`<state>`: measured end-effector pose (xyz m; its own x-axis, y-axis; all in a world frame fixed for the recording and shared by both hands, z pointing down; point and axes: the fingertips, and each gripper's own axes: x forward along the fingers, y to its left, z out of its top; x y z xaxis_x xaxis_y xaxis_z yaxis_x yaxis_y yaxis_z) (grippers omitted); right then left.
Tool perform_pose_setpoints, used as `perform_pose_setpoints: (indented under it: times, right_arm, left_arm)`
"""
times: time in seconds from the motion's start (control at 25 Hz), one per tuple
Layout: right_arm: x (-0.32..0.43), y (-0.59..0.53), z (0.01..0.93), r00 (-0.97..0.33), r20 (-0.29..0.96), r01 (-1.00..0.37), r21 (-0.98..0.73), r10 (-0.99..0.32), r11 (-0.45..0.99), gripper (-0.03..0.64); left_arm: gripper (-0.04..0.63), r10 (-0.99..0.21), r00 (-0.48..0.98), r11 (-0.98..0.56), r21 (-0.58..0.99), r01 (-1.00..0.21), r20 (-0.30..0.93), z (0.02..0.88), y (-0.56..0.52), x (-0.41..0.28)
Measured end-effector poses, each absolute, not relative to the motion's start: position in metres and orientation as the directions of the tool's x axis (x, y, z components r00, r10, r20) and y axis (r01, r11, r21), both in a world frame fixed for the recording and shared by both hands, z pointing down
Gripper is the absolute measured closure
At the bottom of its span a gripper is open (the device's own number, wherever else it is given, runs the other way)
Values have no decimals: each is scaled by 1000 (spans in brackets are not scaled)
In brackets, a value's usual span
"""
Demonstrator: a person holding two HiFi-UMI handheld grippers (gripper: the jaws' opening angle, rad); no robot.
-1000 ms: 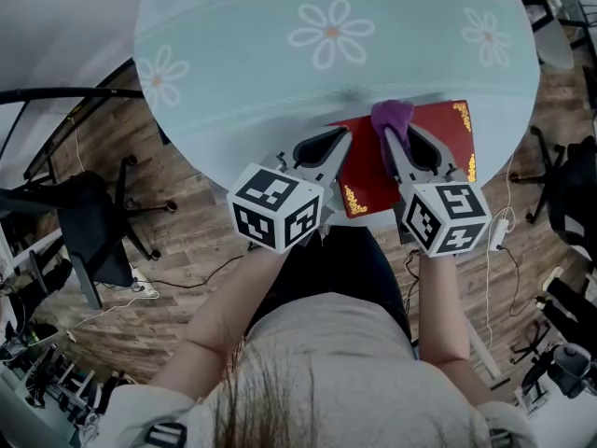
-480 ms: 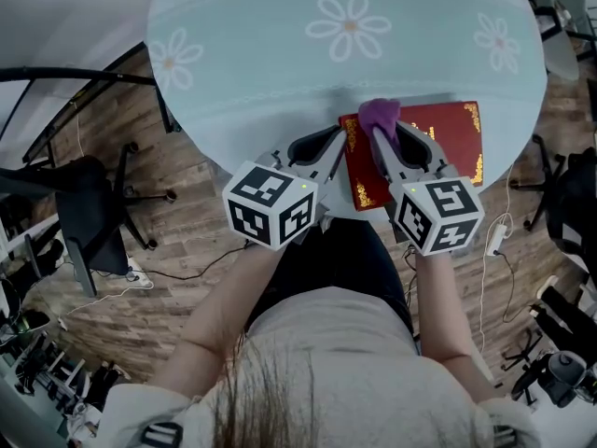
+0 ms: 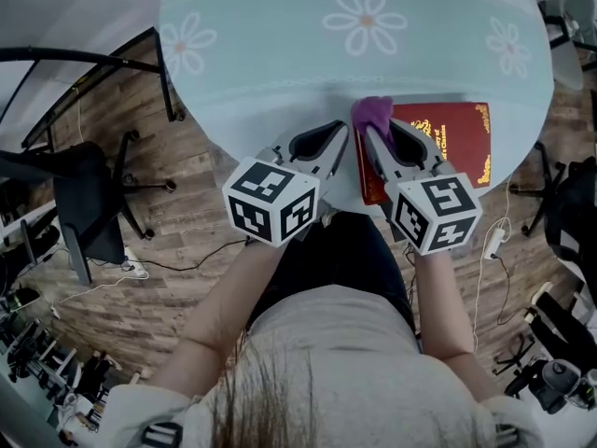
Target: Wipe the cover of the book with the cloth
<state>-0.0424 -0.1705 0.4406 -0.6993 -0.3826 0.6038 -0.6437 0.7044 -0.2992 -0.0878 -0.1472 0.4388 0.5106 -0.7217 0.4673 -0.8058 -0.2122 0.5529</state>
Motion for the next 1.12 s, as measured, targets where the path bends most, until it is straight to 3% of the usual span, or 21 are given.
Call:
perform_pose_setpoints:
  times: [0.68,1.12]
  right_arm:
    - [-60,-152,434,-754,566,-583,-344,-333,737,525]
    - [-46,-158,416,-749,533,-610,-325,-393,722,525]
  left_arm:
    - [563,-747,487,-187,559,-808,453,429,-134,-94]
    - [563,-748,497,-225,538,-813,439,418,-139,-87]
